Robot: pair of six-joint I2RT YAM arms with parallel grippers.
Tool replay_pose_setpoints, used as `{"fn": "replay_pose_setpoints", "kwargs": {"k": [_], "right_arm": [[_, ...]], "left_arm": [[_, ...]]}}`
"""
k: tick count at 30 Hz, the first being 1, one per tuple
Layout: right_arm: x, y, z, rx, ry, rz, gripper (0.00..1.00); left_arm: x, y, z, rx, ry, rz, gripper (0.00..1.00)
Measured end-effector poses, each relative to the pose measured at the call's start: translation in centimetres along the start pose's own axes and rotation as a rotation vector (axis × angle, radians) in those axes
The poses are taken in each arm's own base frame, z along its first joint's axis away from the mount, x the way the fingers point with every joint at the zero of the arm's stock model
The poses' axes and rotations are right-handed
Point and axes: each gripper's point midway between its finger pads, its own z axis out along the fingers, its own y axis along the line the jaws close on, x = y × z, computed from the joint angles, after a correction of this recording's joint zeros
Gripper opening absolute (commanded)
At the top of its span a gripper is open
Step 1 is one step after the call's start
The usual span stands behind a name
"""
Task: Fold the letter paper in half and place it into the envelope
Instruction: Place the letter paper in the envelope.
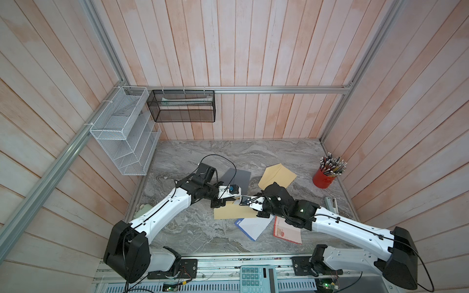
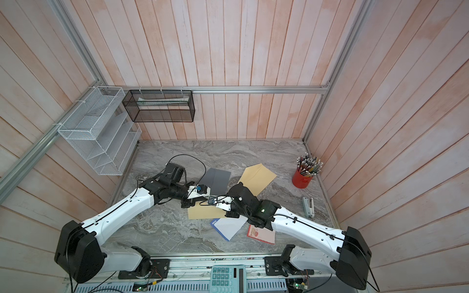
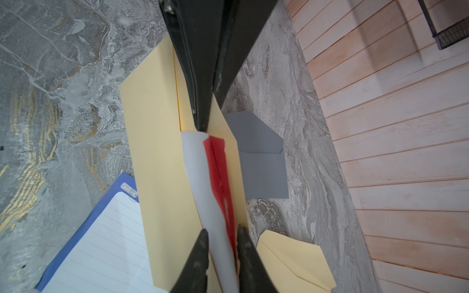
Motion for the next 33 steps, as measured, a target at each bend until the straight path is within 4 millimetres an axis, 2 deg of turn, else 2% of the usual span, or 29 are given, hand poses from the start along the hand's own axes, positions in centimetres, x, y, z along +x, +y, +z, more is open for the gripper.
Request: {"fn": "replay_pose_setpoints", "kwargs": {"k": [5, 9, 24, 33], "right_arm": [[0.0, 0.4, -0.3, -0.009, -0.019, 0.014, 0.06], [-0.2, 0.5, -0.4, -0.015, -0.028, 0.015, 0.01], [-0.6, 2.5, 0.0, -0.061, -0.020, -0.011, 0.00], [0.4, 2.6, 2.2, -0.055, 0.054, 0.012, 0.00]], "left_arm": [[0.0, 0.0, 0.0, 0.000, 0.000, 0.000, 0.00], [0.0, 0.0, 0.0, 0.000, 0.000, -0.001, 0.00], [0.2, -0.2, 0.3, 0.019, -0.003, -0.025, 0.00], [0.0, -0.3, 0.3, 0.027, -0.016, -0.026, 0.00]]}}
